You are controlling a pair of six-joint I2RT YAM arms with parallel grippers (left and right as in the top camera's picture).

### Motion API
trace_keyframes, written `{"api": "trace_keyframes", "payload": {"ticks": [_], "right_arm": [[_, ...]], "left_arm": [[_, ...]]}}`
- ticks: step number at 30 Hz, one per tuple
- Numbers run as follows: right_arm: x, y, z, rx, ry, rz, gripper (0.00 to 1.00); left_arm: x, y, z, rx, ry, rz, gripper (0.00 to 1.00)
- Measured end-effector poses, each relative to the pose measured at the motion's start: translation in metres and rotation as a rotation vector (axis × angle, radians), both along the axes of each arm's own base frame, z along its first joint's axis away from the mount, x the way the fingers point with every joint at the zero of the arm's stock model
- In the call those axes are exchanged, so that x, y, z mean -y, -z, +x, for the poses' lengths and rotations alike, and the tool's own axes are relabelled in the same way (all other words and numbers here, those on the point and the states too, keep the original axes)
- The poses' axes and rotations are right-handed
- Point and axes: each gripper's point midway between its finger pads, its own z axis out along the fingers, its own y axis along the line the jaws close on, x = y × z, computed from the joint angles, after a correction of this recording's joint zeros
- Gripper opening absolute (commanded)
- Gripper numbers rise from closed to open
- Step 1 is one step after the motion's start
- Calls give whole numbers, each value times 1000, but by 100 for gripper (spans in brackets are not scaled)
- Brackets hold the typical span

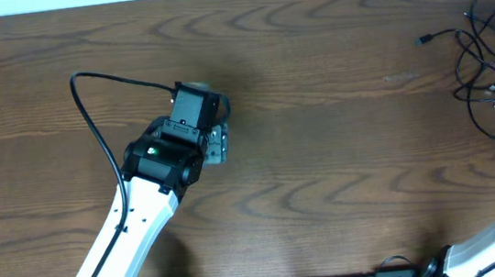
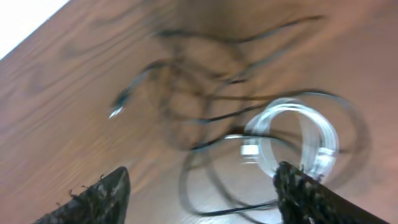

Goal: Untangle cables

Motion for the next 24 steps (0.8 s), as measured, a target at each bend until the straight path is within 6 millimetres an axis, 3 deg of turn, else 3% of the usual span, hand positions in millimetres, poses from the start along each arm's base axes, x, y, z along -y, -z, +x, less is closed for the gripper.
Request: {"api": "trace_keyframes", "payload": {"ticks": [4,5,8,11,12,14,18,20,22,24], "right_arm": [[-86,6,14,-28,-313,64,87],[-118,8,16,-46,-414,71,88],[-163,15,9,-113,-542,58,99],[-194,22,3,-173,-628,16,99],[-204,27,0,-195,-652,7,99],[-214,38,-6,-231,-670,4,99],[-232,93,-31,-354,-632,54,99],[-239,121,-47,-415,-612,70,99],[-247,134,-52,-429,-615,45,99],[-256,140,-55,-428,-635,28,99]], "left_arm": [[17,-26,34,172,-1,-86,79],[19,-29,38,192,-11,-103,79],[19,-20,38,162,-54,-120,79],[11,6,25,49,-96,-84,80],[6,15,21,6,-124,-73,88],[-8,25,14,-47,-199,-71,90],[-36,34,6,-138,-355,-172,91],[-49,43,-16,-255,-409,-187,91],[-60,49,-37,-346,-446,-173,91],[-64,50,-46,-380,-451,-157,91]]}}
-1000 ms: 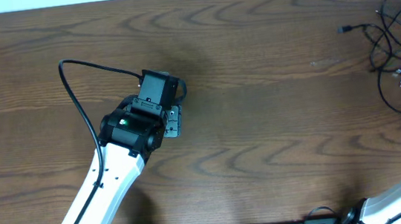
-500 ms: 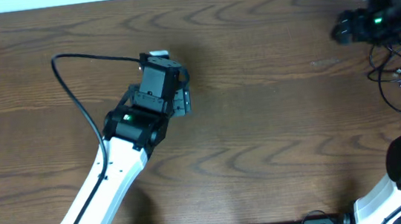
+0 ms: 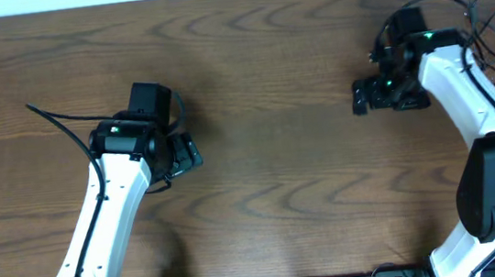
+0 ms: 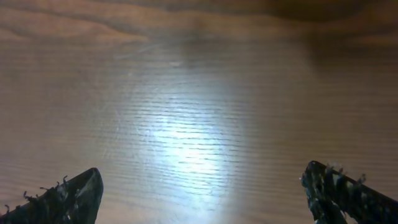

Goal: Untangle cables

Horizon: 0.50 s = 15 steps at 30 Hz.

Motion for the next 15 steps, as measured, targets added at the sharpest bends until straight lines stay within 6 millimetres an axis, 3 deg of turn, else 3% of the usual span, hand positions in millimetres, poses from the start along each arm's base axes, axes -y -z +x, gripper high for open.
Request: {"api": "trace_keyframes", "payload": {"ticks": [5,9,12,15], "right_arm": [[-15,-16,-9,146,-18,14,99],[-11,-44,-23,366,-6,36,99],[-8,-68,-45,515,-2,52,99],[-5,-81,-57,564,-1,56,99]], "left_arm": [[0,-5,2,125,12,-19,91],[-5,-23,-18,369,24,-49,91],[-9,-40,-39,512,25,-71,91],[-10,-54,-46,587,25,-84,91]]}}
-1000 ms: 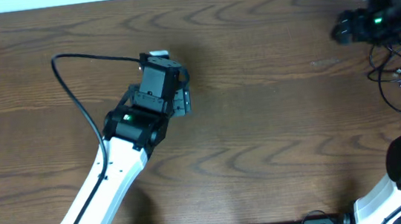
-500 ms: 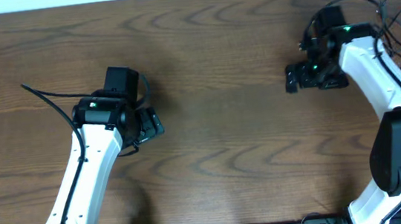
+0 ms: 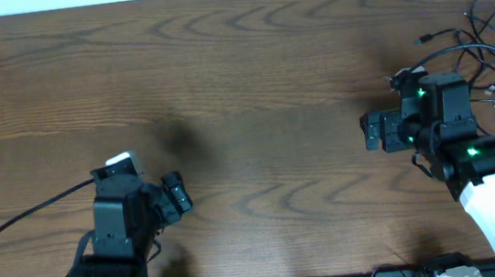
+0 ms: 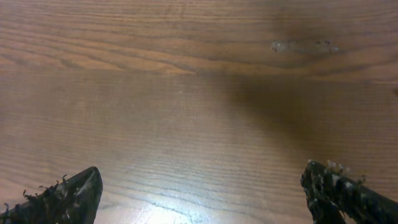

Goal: Untangle cables

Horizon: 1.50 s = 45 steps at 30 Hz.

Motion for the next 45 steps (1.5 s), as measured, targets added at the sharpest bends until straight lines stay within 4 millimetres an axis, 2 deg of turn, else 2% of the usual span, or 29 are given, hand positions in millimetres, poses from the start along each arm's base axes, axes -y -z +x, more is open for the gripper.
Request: {"api": "trace_keyframes", "payload": {"ticks": [2,17,20,21,24,26,29,32,34,39,45], "right_arm": [[0,-1,-2,3,0,1,99],[0,1,-4,-7,0,-1,99],[6,-2,-1,19,21,-24,99],[7,-8,3,58,20,-30,99],[9,-60,14,297,-3,-57,99],[12,-81,17,440,5,-56,99],[22,-83,5,558,37,-58,99],[24,-83,-5,679,46,-45,99],[26,-91,-20,810,51,-36,99],[29,-69,-36,895,62,-39,99],[39,-75,-50,1002,116,-49,99]], "left_arm": [[-1,-7,-2,35,0,-6,91],[0,-6,-2,28,0,-5,91],[0,-6,-2,28,0,-5,91],[0,-6,-2,28,0,-5,91],[0,-6,-2,28,0,-5,91],[0,-6,-2,29,0,-5,91],[0,-5,-2,26,0,-4,91],[0,-5,-2,26,0,-5,91],[0,-5,-2,26,0,-5,91],[0,-5,-2,26,0,-5,91],[0,-5,-2,26,0,-5,91]]}}
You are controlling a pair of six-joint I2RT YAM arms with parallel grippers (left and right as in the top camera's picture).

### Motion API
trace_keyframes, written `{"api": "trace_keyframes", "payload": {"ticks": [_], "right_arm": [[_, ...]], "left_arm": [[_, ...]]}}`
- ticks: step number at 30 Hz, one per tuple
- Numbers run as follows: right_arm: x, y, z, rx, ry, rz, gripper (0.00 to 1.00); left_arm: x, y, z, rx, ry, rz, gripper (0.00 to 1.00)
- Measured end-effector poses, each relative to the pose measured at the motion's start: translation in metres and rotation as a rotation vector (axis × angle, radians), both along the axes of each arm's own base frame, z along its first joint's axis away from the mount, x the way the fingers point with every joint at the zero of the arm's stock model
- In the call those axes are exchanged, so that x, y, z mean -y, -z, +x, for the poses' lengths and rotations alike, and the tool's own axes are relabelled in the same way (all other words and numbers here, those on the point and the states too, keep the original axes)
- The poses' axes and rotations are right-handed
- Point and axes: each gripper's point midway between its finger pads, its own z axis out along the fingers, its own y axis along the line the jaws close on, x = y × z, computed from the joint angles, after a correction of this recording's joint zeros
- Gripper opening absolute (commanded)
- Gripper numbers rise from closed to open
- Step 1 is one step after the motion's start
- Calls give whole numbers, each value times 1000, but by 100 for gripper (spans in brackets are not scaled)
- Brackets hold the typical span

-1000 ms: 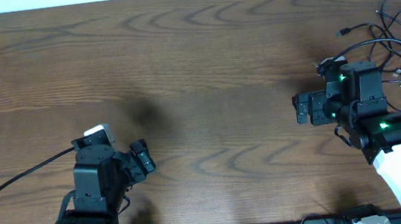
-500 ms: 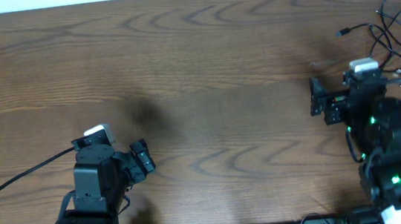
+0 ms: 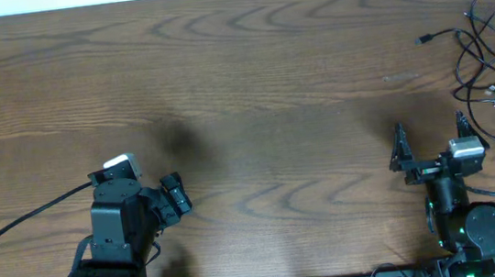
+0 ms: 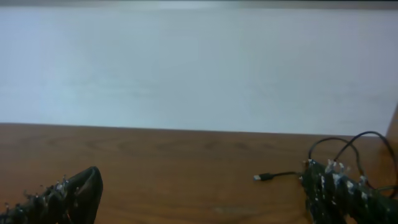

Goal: Untangle cables

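Note:
A tangle of black cables [image 3: 488,44] lies at the table's far right edge, with a loose black plug [image 3: 422,40] pointing left and a white coiled cable just below it. In the right wrist view the plug [image 4: 264,177] and black loops [image 4: 348,146] show ahead. My right gripper [image 3: 429,142] sits folded back near the front edge, fingers wide apart, open and empty, well short of the cables. My left gripper [image 3: 173,194] is folded back at the front left, also open and empty.
The brown wooden table [image 3: 252,92] ends at a white wall [image 4: 199,68] along the far edge. A black supply cable [image 3: 17,227] from the left arm curves over the table's front left. The arm bases stand along the front edge.
My right arm has drawn back toward the front edge and tipped up, so its camera now looks level across the table to the wall. The left arm has hardly moved.
At first my right gripper hung open over the cable tangle while the left arm reached over the table's middle left. Then the right was open over bare wood left of the tangle. Both arms then drew back, and now rest folded at the front edge.

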Motion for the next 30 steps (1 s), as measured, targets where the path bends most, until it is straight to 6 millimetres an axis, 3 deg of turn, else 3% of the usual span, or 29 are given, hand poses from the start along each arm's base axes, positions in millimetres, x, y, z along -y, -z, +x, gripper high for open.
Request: {"api": "trace_keyframes", "payload": {"ticks": [13,21,26,30], "right_arm": [[-4,-18,-18,162,-2,-152,99],[-1,19,-11,45,5,-191,99],[-6,73,-9,-168,-43,-212,99],[-8,73,-9,-167,-53,-212,99]], "left_arm": [[0,0,0,0,0,0,91],[0,0,0,0,0,0,91],[0,0,0,0,0,0,91],[0,0,0,0,0,0,91]]}}
